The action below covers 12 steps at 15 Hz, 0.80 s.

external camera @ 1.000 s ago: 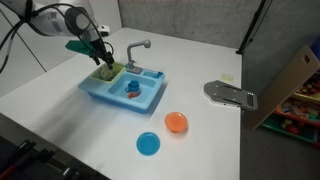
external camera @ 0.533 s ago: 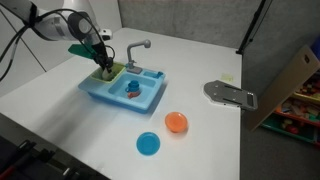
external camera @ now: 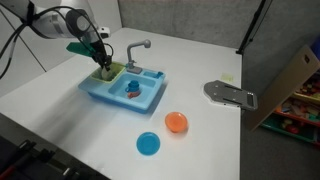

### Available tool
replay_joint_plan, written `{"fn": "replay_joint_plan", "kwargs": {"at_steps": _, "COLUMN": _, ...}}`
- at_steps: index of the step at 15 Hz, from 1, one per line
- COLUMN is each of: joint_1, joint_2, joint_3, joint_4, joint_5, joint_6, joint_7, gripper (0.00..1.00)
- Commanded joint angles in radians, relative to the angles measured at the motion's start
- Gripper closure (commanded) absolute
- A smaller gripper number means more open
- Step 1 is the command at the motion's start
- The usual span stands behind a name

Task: Remove the white bottle from the dishes drying rack and put it on the sink worktop in front of the dishes drying rack

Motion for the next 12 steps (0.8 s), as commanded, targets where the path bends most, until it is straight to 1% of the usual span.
{"fn": "replay_joint_plan", "kwargs": {"at_steps": 1, "joint_1": 0.017, "joint_2": -0.084, "joint_3": -0.017, "joint_4": -0.033, "joint_5": -0.040, "joint_6": -0.075, "joint_7": 0.019, "gripper": 0.90}}
{"fn": "replay_joint_plan", "kwargs": {"at_steps": 3, "joint_1": 0.023, "joint_2": -0.126, "joint_3": -0.024, "joint_4": -0.048, "joint_5": -0.067, "joint_6": -0.111, "joint_7": 0.026, "gripper": 0.90}}
{"fn": "replay_joint_plan", "kwargs": {"at_steps": 7, "joint_1": 0.016, "joint_2": -0.223, "joint_3": -0.011, "joint_4": -0.102, "joint_5": -0.118, "joint_6": -0.174, "joint_7": 0.015, "gripper": 0.90}}
{"fn": "replay_joint_plan", "kwargs": {"at_steps": 12, "joint_1": -0.006, "joint_2": -0.371, "joint_3": 0.012, "joint_4": -0.236, "joint_5": -0.161, "joint_6": -0.199, "joint_7": -0.004, "gripper": 0.90}}
